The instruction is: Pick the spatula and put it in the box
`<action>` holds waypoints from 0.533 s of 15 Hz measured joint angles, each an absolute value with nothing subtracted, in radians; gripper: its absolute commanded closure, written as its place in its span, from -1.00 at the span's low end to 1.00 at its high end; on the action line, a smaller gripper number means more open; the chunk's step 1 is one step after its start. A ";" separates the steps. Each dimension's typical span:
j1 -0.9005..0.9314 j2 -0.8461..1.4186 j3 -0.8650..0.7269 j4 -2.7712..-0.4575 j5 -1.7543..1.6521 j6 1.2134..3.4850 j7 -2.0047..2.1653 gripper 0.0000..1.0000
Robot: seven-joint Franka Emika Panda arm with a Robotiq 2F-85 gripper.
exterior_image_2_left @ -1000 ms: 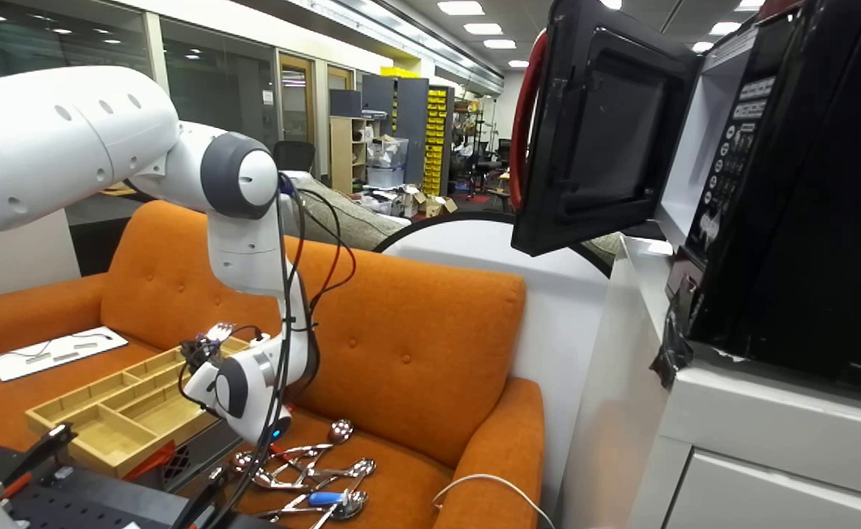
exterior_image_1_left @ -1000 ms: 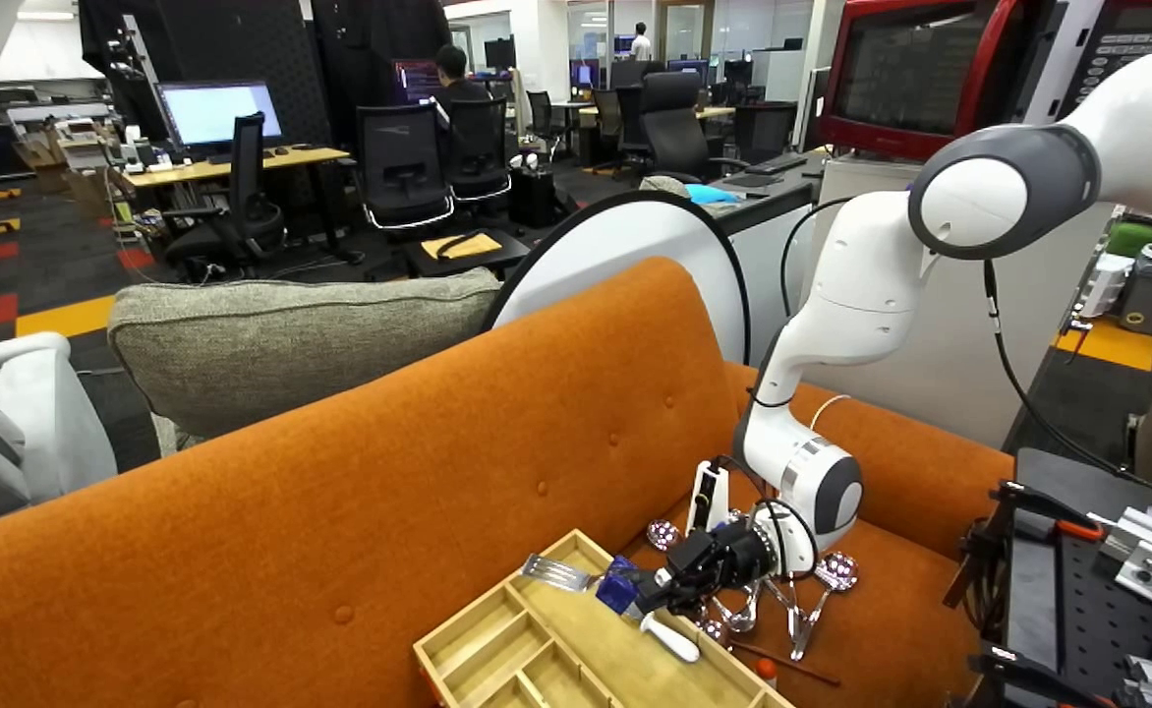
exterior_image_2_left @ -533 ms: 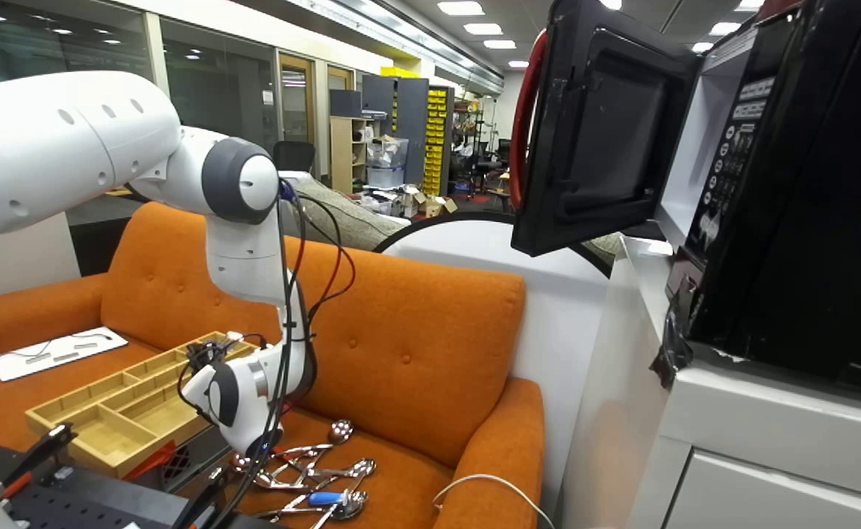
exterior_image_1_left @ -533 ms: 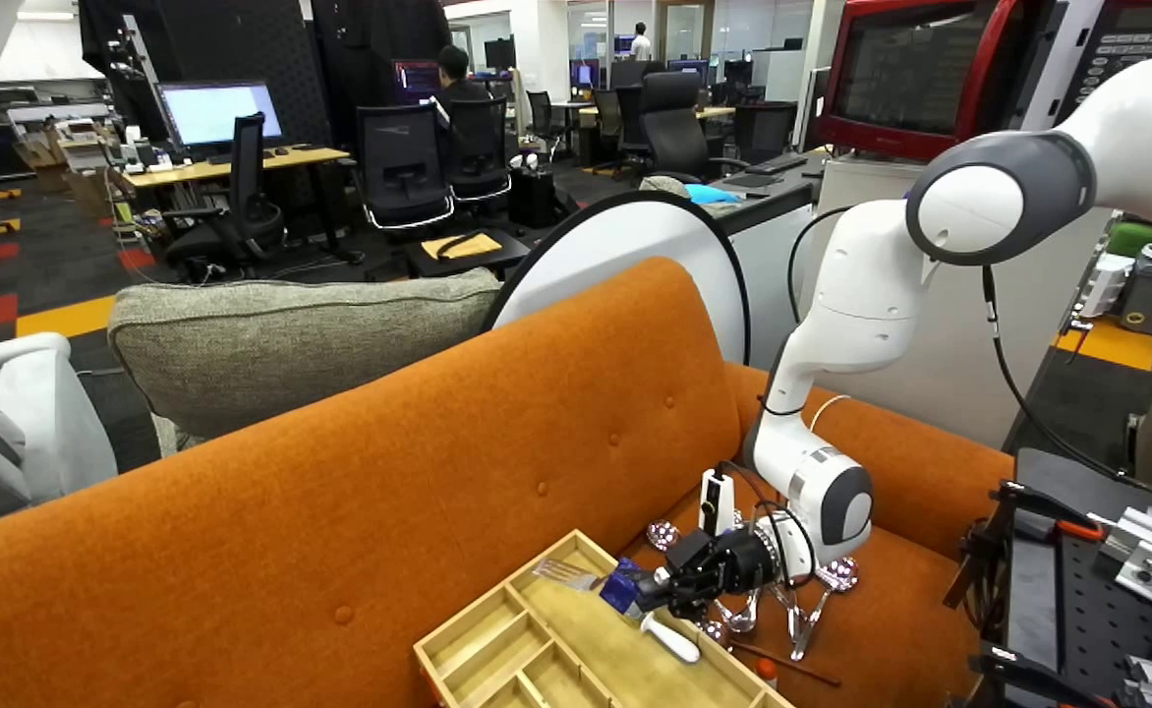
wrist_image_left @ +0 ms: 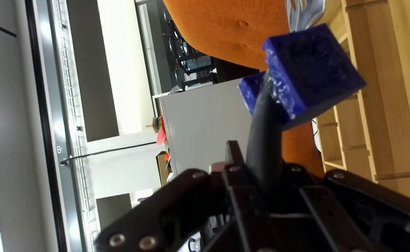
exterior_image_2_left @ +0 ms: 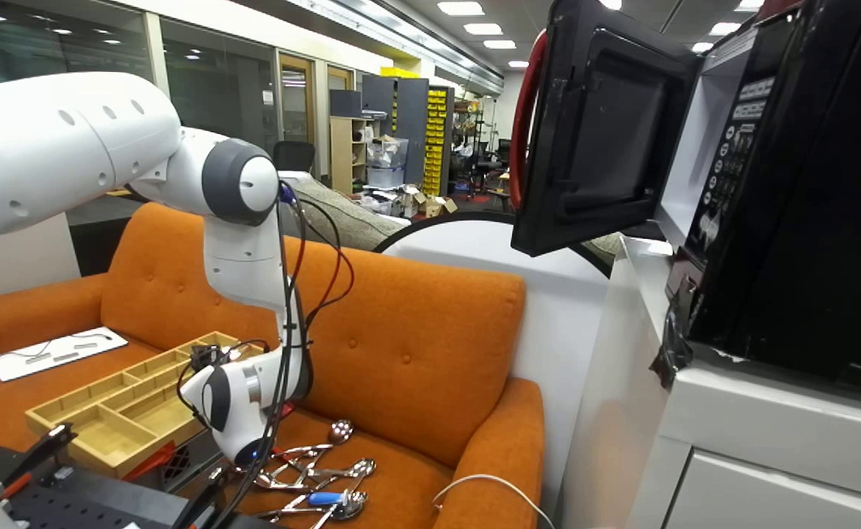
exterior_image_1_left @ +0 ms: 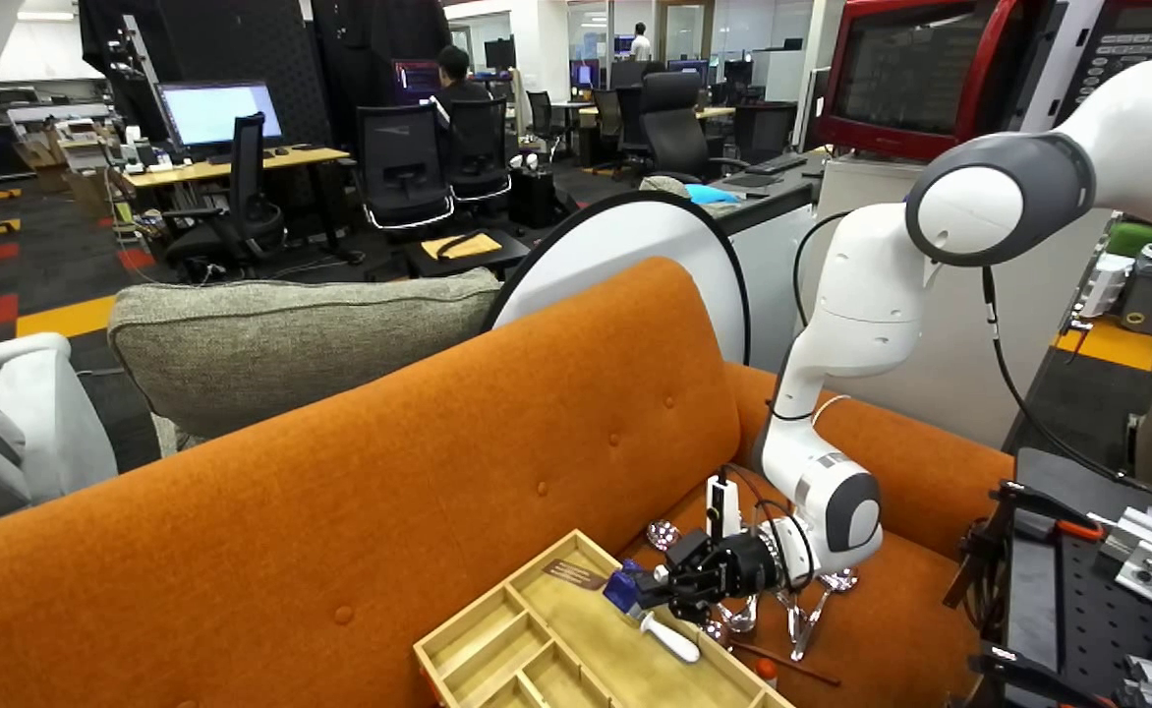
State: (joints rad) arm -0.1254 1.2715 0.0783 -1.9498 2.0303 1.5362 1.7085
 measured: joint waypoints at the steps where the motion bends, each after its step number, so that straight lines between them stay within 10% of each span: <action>1: -0.125 1.273 0.080 -1.950 2.032 1.534 1.720 0.91; 2: -0.125 1.276 0.082 -1.950 2.033 1.532 1.730 0.82; 3: -0.125 1.279 0.085 -1.950 2.033 1.528 1.743 0.14; 8: -0.125 1.295 0.101 -1.941 2.032 1.500 1.813 -0.36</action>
State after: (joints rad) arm -0.1253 1.2951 0.1006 -1.9406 2.0325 1.4995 1.8131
